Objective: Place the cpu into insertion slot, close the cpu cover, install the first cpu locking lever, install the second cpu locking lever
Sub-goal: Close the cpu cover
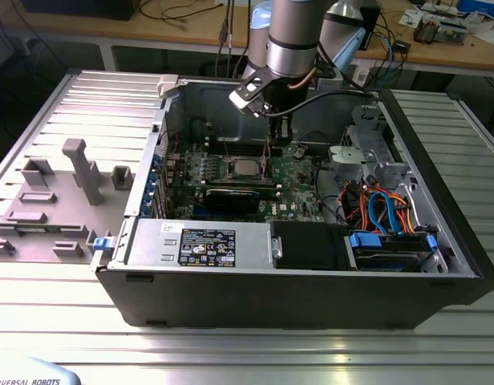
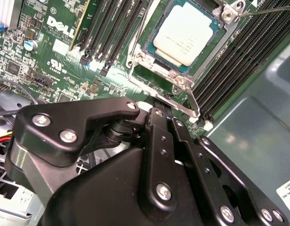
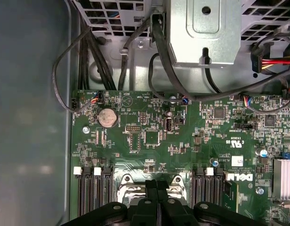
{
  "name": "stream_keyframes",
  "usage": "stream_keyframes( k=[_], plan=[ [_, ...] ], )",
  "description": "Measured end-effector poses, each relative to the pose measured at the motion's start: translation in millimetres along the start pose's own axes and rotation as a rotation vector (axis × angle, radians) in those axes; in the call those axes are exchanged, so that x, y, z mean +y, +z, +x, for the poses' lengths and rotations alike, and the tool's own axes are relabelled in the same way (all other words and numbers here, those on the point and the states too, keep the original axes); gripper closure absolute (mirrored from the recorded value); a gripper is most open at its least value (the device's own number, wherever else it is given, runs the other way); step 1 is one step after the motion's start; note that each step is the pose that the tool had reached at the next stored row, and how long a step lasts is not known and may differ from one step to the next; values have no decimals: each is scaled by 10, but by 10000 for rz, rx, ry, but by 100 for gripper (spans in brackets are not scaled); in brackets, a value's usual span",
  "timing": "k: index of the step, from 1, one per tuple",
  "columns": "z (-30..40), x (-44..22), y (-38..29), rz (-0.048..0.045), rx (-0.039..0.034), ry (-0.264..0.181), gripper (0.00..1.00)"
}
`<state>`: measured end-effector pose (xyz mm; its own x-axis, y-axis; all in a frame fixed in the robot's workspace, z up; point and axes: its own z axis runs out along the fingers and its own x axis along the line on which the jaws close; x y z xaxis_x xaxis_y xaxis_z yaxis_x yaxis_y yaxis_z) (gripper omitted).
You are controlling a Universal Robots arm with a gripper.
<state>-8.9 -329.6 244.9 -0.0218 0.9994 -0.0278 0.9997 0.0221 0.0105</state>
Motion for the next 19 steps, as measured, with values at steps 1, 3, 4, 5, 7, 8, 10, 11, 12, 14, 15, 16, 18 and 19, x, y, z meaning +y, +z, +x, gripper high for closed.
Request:
stream_keyframes(
  k=[1,3,4,5,7,8,10,11,12,14,15,16,18,19],
  plan=[
    [0,0,0,0,0,-2,89],
    [0,-7,0,0,0,0,89],
    [0,-7,0,1,0,0,89],
    [0,-8,0,0,0,0,89],
    [0,-8,0,1,0,0,89],
    [0,-8,0,0,0,0,89],
    [0,-9,0,0,0,0,89],
    [0,-9,0,0,0,0,89],
    [0,-11,0,0,3,2,89],
    [0,-15,0,0,6,1,89],
    [0,-27,0,0,8,1,89],
    [1,-54,-1,-1,21,0,89],
    [1,-84,6,0,41,0,89],
    [3,-105,17,-2,46,0,89]
  ],
)
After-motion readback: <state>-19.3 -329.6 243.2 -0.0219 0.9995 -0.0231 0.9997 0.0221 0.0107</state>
